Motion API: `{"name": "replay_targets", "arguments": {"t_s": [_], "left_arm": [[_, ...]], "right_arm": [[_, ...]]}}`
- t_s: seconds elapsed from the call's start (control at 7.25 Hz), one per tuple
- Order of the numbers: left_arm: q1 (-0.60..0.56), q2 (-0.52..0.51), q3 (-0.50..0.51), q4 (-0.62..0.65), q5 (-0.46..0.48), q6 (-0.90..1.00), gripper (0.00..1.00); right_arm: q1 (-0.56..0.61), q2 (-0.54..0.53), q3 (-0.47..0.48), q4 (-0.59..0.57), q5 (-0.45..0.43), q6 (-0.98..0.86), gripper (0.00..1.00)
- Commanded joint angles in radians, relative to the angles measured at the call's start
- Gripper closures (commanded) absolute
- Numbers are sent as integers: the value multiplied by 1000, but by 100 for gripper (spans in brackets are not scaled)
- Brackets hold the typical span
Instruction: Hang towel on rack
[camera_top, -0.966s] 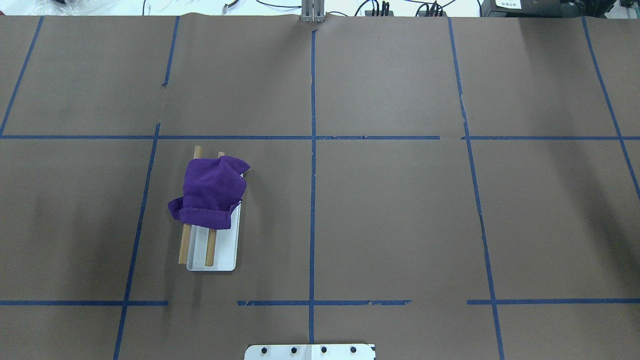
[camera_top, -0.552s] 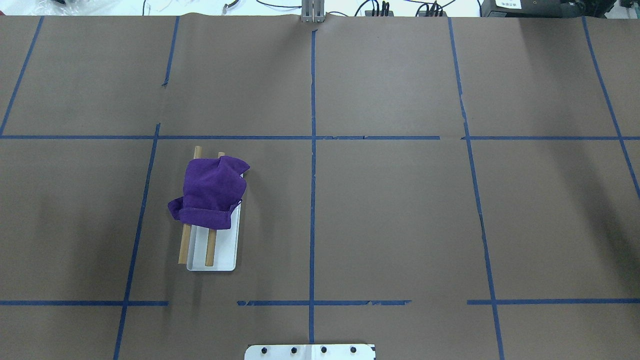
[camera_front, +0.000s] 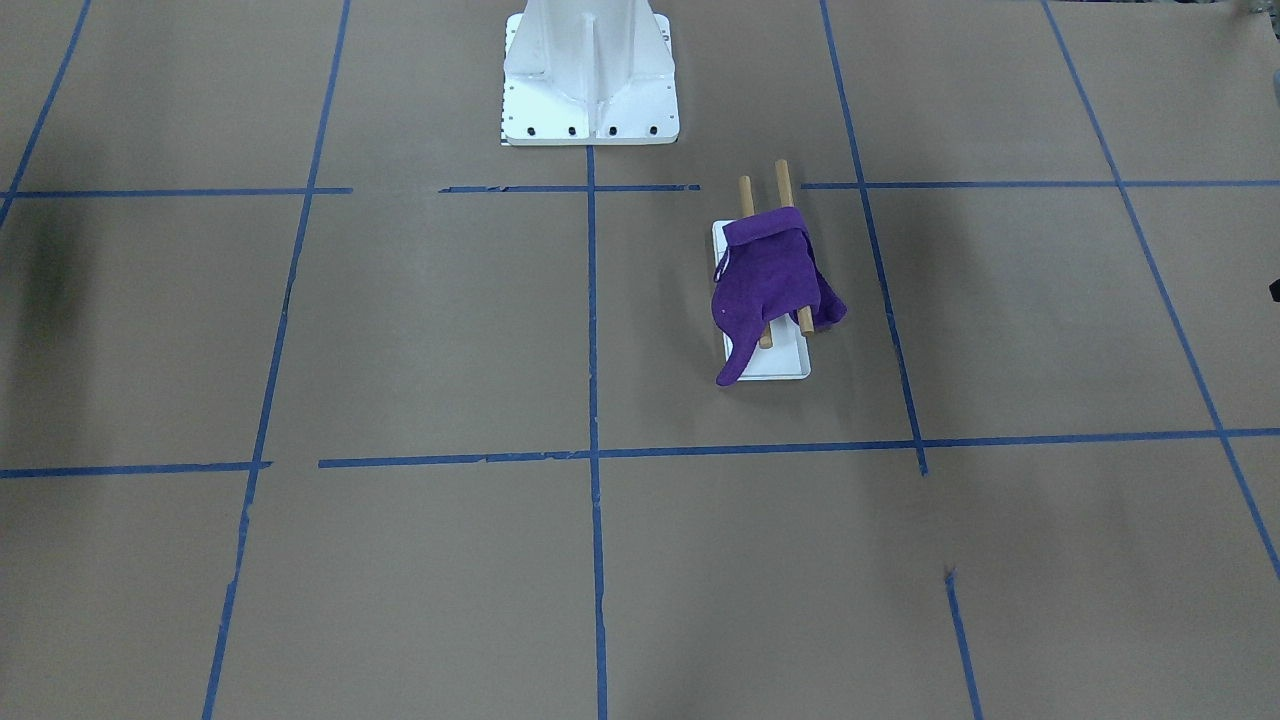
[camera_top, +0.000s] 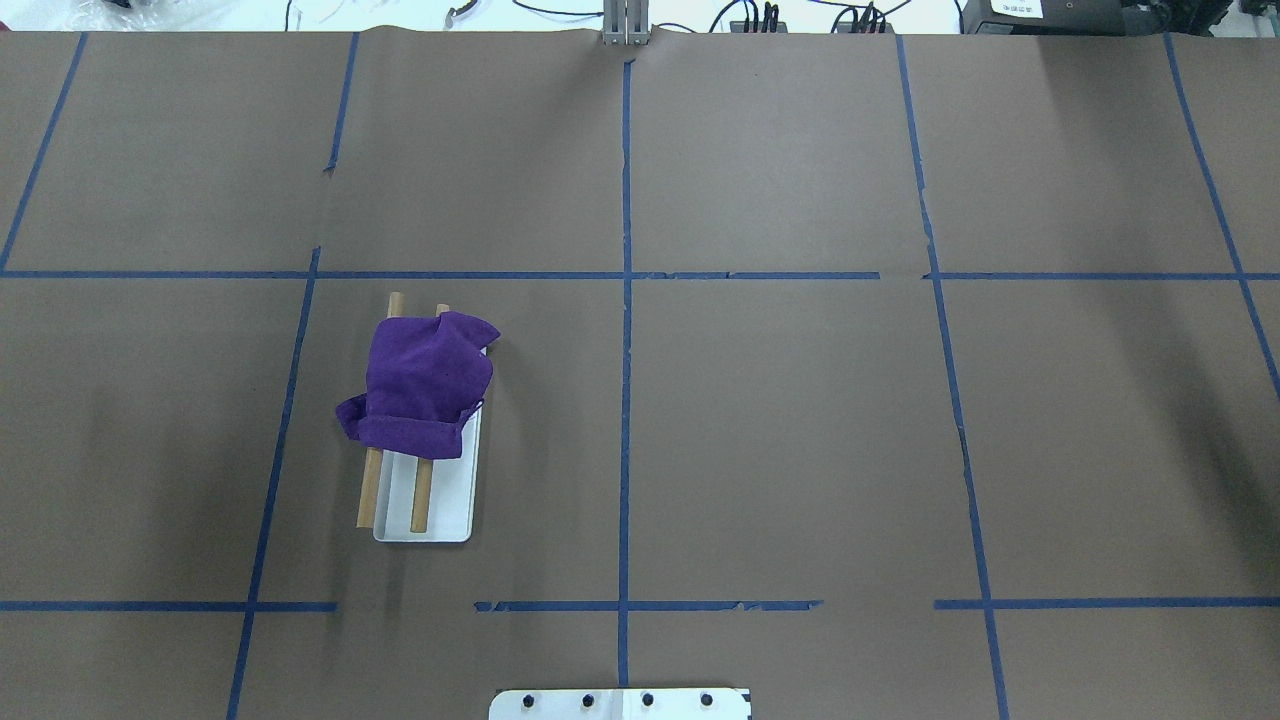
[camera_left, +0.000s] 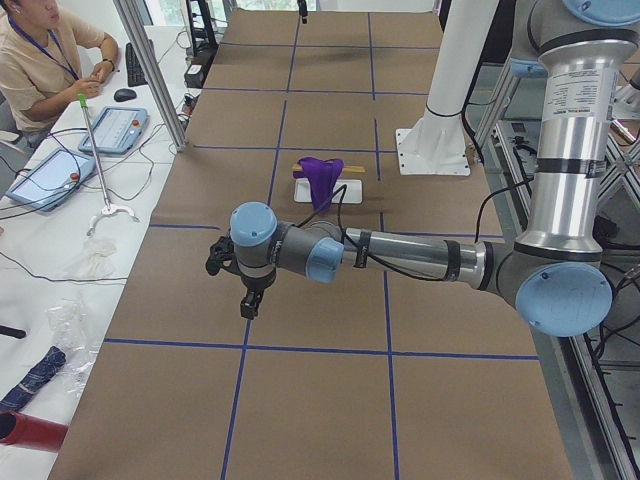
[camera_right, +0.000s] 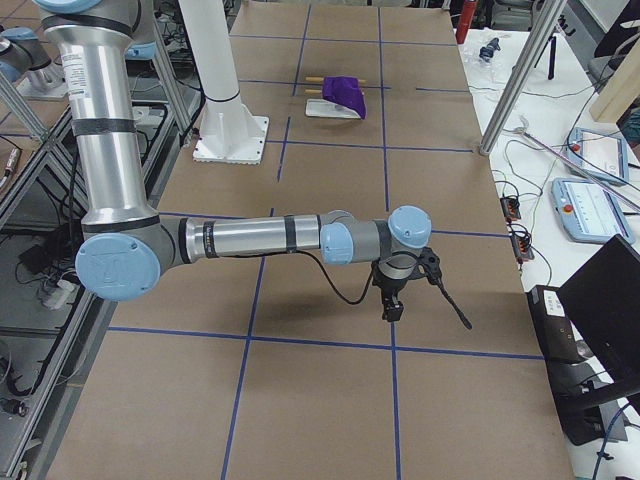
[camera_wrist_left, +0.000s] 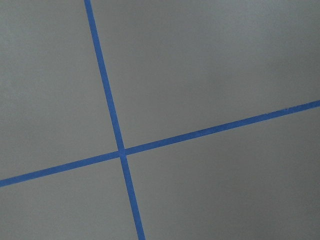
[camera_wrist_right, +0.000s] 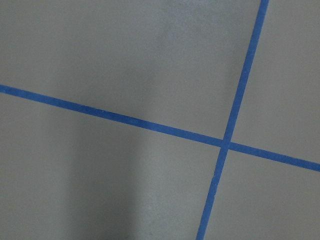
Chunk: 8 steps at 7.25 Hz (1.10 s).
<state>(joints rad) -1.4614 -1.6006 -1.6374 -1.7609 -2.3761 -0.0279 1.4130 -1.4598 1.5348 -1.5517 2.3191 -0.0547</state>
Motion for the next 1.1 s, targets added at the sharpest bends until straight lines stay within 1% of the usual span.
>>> {"name": "replay_targets", "arguments": {"t_s": [0.0, 0.14, 0.28, 0.41, 0.55, 0.69, 0.83, 0.97], "left_arm": [[7, -12, 19, 3, 0, -1, 0], [7, -28, 51, 6, -2, -1, 0], [7, -47, 74, 14, 0, 0, 0], [-5, -44, 76, 18, 0, 0, 0], [-5, -47, 80, 27, 1, 0, 0], [-1, -48, 77, 29, 0, 0, 0], [-4, -50, 68, 29, 0, 0, 0], [-4, -62, 71, 29, 1, 0, 0]], "right_arm": [[-2, 4, -60, 36, 5, -1, 0], [0, 3, -100, 42, 22, -2, 0], [6, 6, -134, 76, 25, -2, 0], [7, 6, -131, 126, 25, 1, 0], [35, 80, -133, 107, 49, 3, 0], [41, 90, -137, 35, 54, 4, 0], [75, 108, -131, 25, 75, 6, 0], [111, 133, -130, -4, 165, 3, 0]]}}
